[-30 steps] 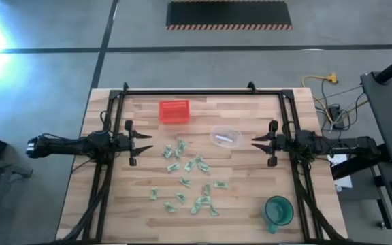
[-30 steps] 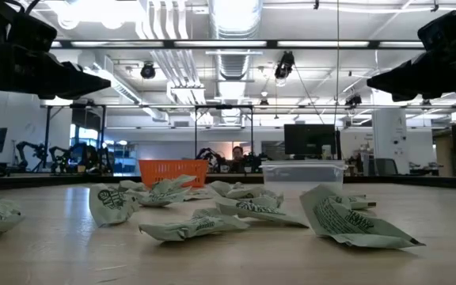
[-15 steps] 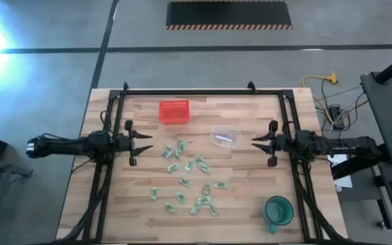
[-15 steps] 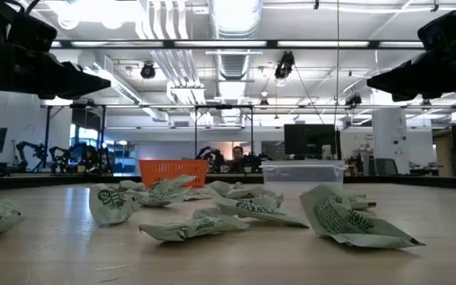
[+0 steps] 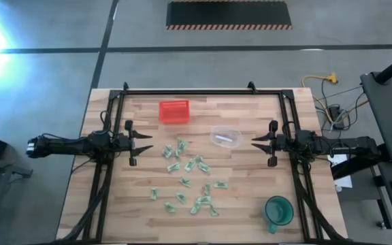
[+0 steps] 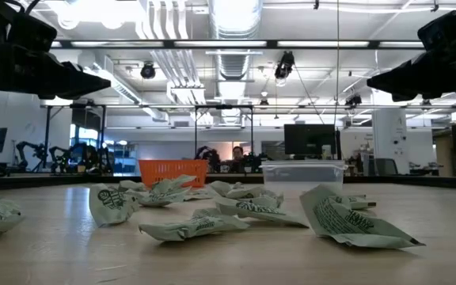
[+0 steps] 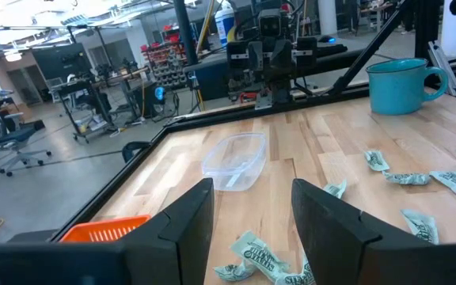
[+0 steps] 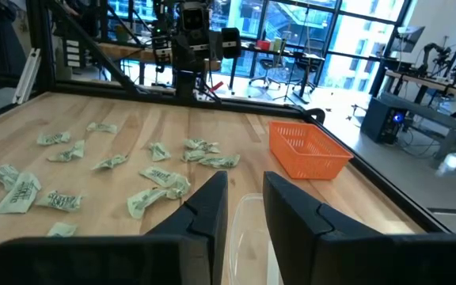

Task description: Pick and place items into bin

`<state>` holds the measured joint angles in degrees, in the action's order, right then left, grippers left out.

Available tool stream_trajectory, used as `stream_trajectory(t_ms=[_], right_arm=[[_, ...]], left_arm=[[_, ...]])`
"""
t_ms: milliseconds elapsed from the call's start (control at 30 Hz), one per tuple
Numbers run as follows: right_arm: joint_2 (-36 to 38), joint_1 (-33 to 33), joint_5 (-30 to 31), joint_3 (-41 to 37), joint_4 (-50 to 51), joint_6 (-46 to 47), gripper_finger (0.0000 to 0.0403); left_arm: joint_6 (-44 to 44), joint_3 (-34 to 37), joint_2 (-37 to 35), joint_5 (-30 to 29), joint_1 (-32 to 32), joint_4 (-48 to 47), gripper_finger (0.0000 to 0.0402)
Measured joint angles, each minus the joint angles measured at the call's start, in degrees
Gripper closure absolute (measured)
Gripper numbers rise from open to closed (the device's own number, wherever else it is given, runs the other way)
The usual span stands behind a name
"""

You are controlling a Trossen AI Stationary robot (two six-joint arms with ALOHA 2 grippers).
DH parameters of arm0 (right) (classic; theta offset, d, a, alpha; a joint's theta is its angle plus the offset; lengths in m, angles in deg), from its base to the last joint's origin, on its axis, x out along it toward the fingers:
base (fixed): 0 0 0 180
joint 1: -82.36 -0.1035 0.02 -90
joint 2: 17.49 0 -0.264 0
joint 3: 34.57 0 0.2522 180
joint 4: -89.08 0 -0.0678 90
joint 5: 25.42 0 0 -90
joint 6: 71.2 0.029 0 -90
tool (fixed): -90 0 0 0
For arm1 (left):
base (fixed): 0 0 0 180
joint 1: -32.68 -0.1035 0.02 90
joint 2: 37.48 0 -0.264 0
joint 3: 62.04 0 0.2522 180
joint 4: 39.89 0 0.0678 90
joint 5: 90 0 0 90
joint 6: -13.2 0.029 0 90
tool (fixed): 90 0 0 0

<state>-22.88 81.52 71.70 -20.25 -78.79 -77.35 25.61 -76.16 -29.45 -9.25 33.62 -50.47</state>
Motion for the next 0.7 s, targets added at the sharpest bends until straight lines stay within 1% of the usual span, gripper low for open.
stream_trajectory(t_ms=[567,633,700], right_arm=[[0.0,0.0,0.0,0.0,-0.3,0.2,0.0330],[0.0,0.0,0.0,0.0,-0.8,2.2,0.0330],[0.0,0.0,0.0,0.0,-0.8,6.8,0.0330]], left_arm=[[0.0,0.0,0.0,0.0,0.0,0.0,0.0246],[0.0,0.0,0.0,0.0,0.0,0.0,0.0246],[0.0,0.0,0.0,0.0,0.0,0.0,0.0246]])
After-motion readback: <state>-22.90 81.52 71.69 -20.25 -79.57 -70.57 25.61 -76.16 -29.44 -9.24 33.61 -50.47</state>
